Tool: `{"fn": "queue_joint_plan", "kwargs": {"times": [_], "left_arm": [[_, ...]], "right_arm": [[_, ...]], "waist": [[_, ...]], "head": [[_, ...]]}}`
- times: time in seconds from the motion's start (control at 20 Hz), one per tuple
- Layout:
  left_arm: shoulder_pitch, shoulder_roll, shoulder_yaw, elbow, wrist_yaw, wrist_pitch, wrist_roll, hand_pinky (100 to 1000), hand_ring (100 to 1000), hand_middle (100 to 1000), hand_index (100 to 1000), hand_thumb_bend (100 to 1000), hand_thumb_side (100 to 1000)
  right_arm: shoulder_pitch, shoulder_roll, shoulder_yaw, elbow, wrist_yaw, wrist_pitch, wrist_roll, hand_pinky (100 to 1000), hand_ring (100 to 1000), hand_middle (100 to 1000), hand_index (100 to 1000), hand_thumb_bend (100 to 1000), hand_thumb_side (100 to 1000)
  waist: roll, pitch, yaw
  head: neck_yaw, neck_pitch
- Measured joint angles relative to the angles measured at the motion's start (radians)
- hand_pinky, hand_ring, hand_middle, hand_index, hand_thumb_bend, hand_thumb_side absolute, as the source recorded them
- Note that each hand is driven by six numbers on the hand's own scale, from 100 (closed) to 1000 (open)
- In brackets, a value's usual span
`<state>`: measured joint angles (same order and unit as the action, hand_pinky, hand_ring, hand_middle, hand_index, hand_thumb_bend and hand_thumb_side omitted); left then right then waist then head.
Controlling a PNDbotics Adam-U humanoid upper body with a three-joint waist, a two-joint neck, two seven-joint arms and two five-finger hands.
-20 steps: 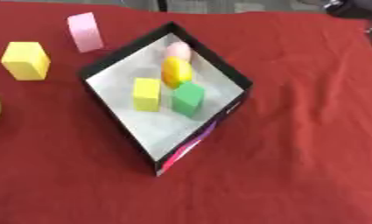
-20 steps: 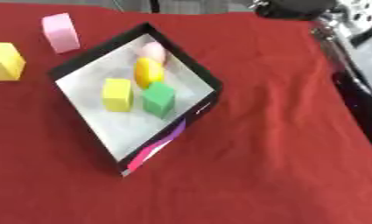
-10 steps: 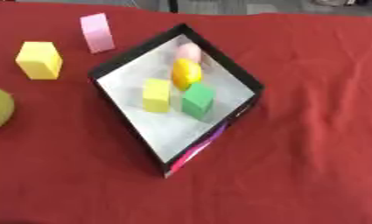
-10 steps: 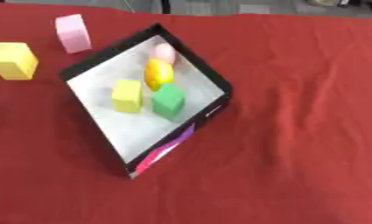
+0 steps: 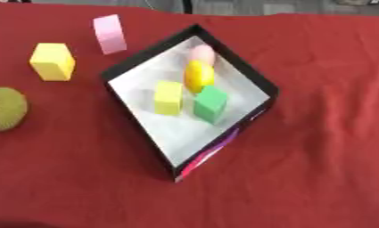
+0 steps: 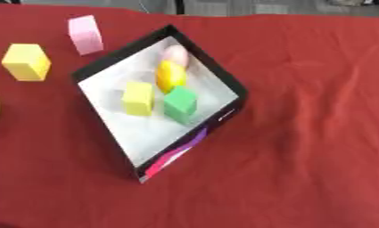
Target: Pick up objects on the table and place them in the box.
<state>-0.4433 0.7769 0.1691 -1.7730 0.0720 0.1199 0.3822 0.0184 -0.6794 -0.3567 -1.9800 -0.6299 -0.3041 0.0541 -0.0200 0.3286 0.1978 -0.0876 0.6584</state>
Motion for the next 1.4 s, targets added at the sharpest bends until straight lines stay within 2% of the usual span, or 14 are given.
{"fn": "queue_joint_plan", "kwargs": {"times": [0.05,0.15,0.2,0.3,0.5,0.65,0.8,1.0,1.25,1.3,1.4], "left_arm": [[-0.018,0.041,-0.021,0.025,-0.003,0.005,-0.047,768,920,832,810,192,456],[-0.051,0.119,-0.063,0.083,0.003,0.016,-0.164,833,960,852,815,287,415],[-0.064,0.155,-0.085,0.114,0.008,0.022,-0.233,839,959,847,820,306,424],[-0.075,0.219,-0.131,0.167,0.005,0.033,-0.394,860,932,832,845,455,483],[-0.075,0.317,-0.209,0.214,-0.132,0.030,-0.723,884,920,811,858,580,514],[-0.077,0.354,-0.265,0.225,-0.240,0.022,-0.875,896,910,801,871,657,516],[-0.079,0.370,-0.315,0.234,-0.325,0.038,-0.940,898,879,805,876,720,512],[-0.081,0.370,-0.370,0.266,-0.409,0.078,-0.967,870,845,765,843,732,514],[-0.098,0.358,-0.409,0.346,-0.427,0.126,-0.962,866,841,757,832,717,514],[-0.101,0.356,-0.413,0.357,-0.426,0.129,-0.959,858,835,746,821,687,532],[-0.113,0.344,-0.415,0.374,-0.419,0.137,-0.951,856,834,747,826,687,547]], "right_arm": [[0.008,0.005,-0.002,0.000,0.008,0.004,-0.001,941,711,682,922,100,531],[0.019,0.013,-0.006,0.000,0.026,0.016,-0.004,939,698,669,912,100,530],[0.024,0.016,-0.006,0.000,0.036,0.025,-0.005,939,698,669,911,100,530],[0.026,0.017,-0.006,0.000,0.050,0.041,-0.007,938,697,669,910,100,529],[0.028,0.017,-0.006,0.000,0.068,0.056,-0.013,936,694,665,904,100,528],[0.032,0.016,-0.005,0.000,0.080,0.068,-0.015,935,693,664,901,100,527],[0.029,0.015,-0.004,0.000,0.086,0.079,-0.016,934,690,662,899,100,527],[0.022,0.015,0.006,0.000,0.089,0.093,-0.015,932,687,659,896,100,527],[0.021,0.015,0.008,0.000,0.101,0.108,-0.014,932,686,657,895,100,527],[0.021,0.015,0.008,0.000,0.102,0.109,-0.013,932,685,656,894,100,527],[0.021,0.015,0.009,0.000,0.105,0.114,-0.013,932,684,655,894,100,528]], "waist": [[0.003,-0.001,0.000],[0.007,-0.002,0.000],[0.009,-0.003,0.000],[0.011,-0.006,-0.001],[0.015,-0.008,-0.001],[0.022,-0.014,-0.001],[0.024,-0.014,-0.006],[0.027,-0.014,-0.009],[0.030,-0.014,-0.012],[0.030,-0.014,-0.012],[0.028,-0.014,-0.012]], "head": [[0.003,0.001],[0.009,0.008],[0.014,0.009],[0.020,0.011],[0.026,0.019],[0.032,0.026],[0.046,0.027],[0.066,0.027],[0.078,0.030],[0.078,0.031],[0.082,0.031]]}}
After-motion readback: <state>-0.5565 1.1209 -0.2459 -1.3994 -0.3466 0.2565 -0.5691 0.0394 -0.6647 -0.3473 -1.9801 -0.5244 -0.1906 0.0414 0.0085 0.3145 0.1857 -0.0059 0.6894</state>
